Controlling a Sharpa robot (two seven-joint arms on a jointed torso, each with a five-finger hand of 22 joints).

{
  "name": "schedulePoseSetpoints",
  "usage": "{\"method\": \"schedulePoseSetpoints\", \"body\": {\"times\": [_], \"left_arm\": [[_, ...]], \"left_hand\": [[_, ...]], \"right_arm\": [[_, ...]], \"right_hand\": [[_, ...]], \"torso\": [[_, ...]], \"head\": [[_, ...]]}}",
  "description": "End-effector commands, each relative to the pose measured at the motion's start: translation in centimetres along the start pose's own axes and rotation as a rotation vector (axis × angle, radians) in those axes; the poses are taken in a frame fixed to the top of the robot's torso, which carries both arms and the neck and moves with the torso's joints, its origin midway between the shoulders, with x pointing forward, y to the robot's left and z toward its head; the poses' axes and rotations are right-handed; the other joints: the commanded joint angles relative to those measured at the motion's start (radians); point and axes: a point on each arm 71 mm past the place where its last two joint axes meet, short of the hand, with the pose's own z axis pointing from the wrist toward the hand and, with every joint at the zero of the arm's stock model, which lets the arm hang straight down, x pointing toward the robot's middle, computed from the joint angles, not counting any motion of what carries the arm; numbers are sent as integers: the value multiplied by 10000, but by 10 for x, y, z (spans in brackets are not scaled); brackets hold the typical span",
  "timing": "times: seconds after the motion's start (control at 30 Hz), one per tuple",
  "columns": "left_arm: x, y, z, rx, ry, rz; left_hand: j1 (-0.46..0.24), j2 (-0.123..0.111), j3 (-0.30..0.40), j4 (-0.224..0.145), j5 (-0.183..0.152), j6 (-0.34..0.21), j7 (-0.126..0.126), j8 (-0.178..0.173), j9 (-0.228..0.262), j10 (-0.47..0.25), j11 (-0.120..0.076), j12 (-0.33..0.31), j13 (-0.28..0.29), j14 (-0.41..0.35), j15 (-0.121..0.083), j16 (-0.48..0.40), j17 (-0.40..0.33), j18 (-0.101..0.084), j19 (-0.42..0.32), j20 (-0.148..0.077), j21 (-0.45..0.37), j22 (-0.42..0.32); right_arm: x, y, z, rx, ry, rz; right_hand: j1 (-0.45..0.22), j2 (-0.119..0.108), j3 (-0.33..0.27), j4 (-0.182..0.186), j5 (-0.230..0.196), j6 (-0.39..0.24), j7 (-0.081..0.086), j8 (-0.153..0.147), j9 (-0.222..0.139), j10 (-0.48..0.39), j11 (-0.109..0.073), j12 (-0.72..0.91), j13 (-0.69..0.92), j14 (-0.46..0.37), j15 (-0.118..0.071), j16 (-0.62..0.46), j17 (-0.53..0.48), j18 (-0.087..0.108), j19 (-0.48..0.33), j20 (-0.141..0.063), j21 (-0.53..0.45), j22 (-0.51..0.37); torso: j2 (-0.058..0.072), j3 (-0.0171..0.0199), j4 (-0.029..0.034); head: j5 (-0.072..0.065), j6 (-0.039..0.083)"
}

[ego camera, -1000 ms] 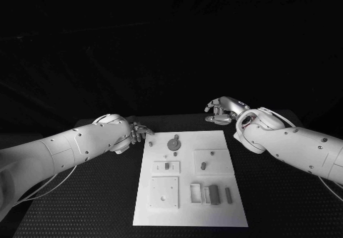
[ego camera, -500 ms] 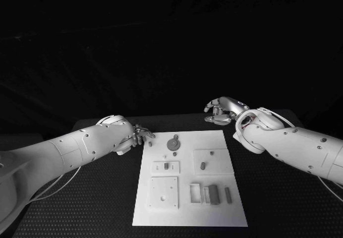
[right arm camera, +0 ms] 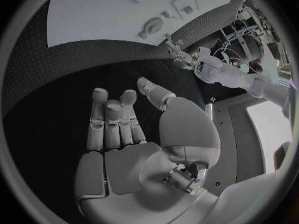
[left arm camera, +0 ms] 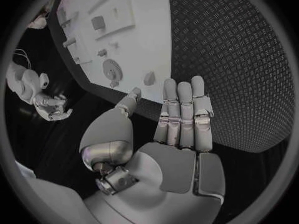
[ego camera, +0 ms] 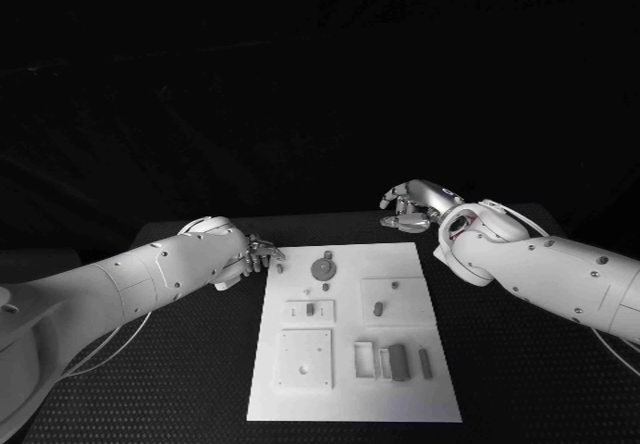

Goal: Assemble the parts on the task board

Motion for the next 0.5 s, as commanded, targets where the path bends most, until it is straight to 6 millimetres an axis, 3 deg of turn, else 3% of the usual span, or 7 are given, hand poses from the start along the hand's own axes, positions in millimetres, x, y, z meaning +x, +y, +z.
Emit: {"method": "schedulePoseSetpoints", "body": {"times": [0.03,0.5], "left_arm": [[3,-5,0,242,267,127],[5,-5,3,283,411,56]], "left_hand": [[8,142,2,-94,-10,-40,0,39,-17,-77,-27,48,17,-67,5,72,-15,2,25,-4,-46,19],[58,211,-25,-233,19,-43,8,51,-34,-106,-18,57,10,-96,16,89,-51,-6,12,4,-73,49]], "right_arm": [[1,2,0,-132,65,-1],[1,2,1,-158,46,81]], "right_hand": [[29,-88,-7,29,16,1245,274,-41,5,-892,130,-20,-14,-91,4,-48,-13,136,-62,-7,-48,159],[43,-122,2,35,18,1080,328,-140,-25,-951,177,-57,-55,-151,46,-116,-46,137,-131,12,-103,143]], "torso": [[-4,1,1],[-3,2,3]], "head": [[0,-7],[-14,-42]]}}
